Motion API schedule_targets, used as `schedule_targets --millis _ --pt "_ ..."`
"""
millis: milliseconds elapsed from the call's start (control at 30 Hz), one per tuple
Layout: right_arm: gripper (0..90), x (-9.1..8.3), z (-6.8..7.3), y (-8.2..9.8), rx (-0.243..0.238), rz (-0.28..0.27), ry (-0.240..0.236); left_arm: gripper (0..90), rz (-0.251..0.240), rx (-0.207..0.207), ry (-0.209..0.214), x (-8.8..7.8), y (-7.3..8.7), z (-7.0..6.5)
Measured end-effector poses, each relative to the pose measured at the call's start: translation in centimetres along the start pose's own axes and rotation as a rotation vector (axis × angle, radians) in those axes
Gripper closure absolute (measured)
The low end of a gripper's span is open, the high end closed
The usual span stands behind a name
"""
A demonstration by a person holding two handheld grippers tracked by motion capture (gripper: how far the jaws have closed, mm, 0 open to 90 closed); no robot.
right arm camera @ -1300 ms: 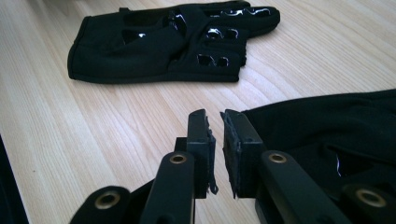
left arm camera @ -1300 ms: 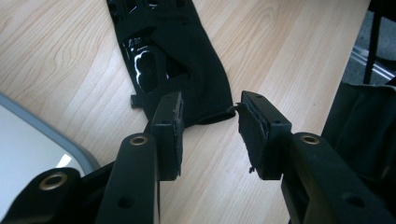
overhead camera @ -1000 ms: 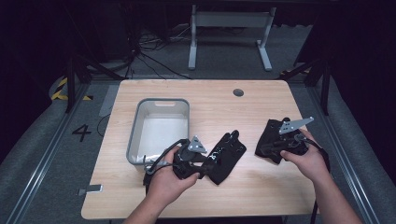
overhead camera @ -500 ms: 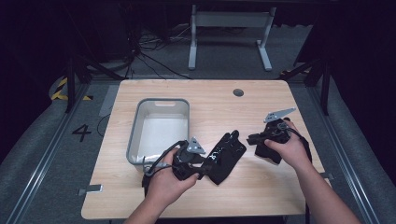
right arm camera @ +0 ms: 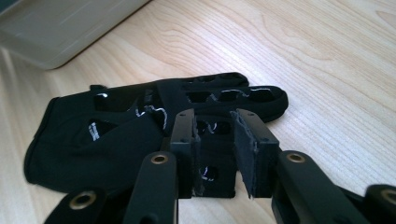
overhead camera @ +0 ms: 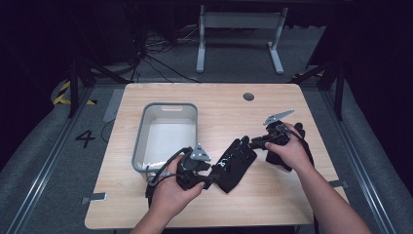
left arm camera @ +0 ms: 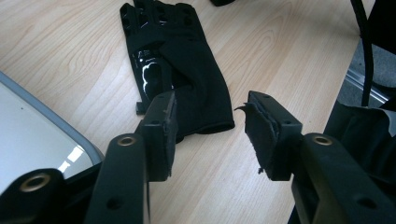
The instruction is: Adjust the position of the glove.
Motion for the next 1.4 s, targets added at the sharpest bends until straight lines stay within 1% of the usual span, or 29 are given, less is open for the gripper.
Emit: schedule_targets --millis 67,167,300,367,433,567,733,800,933,1000,1133,1200,1233,1333,1400 --pt "67.9 0.5 -0.3 -0.1 0.010 0.003 0.014 53.1 0.000 -0.002 -0.001 0.0 0.0 0.0" --pt "67.7 1.2 -0.9 -0.2 0.020 0.015 0.039 52.2 -0.002 0.001 -0.006 0.1 0.0 0.0" --pt "67.1 2.4 -1.4 -0.1 0.045 0.039 0.054 52.1 0.007 0.001 -0.014 0.3 0.0 -0.1" --pt "65.3 2.9 -1.6 0.0 0.047 0.052 0.064 52.0 0.011 0.003 -0.015 0.4 -0.1 -0.1" --pt "63.3 3.4 -1.7 0.1 0.046 0.055 0.064 51.9 0.011 0.002 -0.014 0.5 -0.1 -0.2" --pt "60.1 3.7 -1.3 0.0 0.050 0.055 0.052 51.1 0.021 0.006 -0.011 0.7 -0.1 -0.2" --pt "59.0 4.1 -1.0 0.0 0.044 0.063 0.067 50.6 0.027 0.007 -0.005 0.9 -0.1 -0.4" --pt "60.7 4.3 -1.1 0.0 0.034 0.070 0.071 50.4 0.029 0.007 -0.002 0.9 -0.1 -0.4" --pt "67.0 4.5 -0.8 0.0 0.017 0.087 0.066 50.3 0.031 0.010 -0.003 0.9 -0.1 -0.4" --pt "69.2 4.6 -0.7 -0.1 -0.005 0.093 0.080 50.0 0.033 0.011 -0.002 1.0 -0.1 -0.4" --pt "77.2 4.6 -0.4 -0.1 -0.011 0.108 0.096 49.8 0.041 0.011 0.001 1.3 -0.1 -0.6" --pt "84.1 4.4 -0.4 -0.1 -0.021 0.111 0.115 49.7 0.043 0.014 0.000 1.3 -0.1 -0.5" --pt "85.5 4.3 -0.3 -0.2 -0.022 0.109 0.124 49.7 0.042 0.013 0.000 1.3 -0.1 -0.5" --pt "86.7 4.2 -0.1 -0.1 -0.027 0.107 0.140 49.6 0.040 0.012 -0.002 1.3 -0.1 -0.5" --pt "86.8 4.0 0.1 -0.1 -0.026 0.105 0.140 49.6 0.041 0.009 -0.004 1.5 0.0 -0.5"
Point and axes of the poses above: each handheld gripper's, and its own axes: x roughly forward along the jaws, y roughly out of its underside, z roughly to its left, the point moved 3 cm from there along x, roughly forward along the jaws, and after that the axes turned 14 degrees about x, right-handed, at the moved point
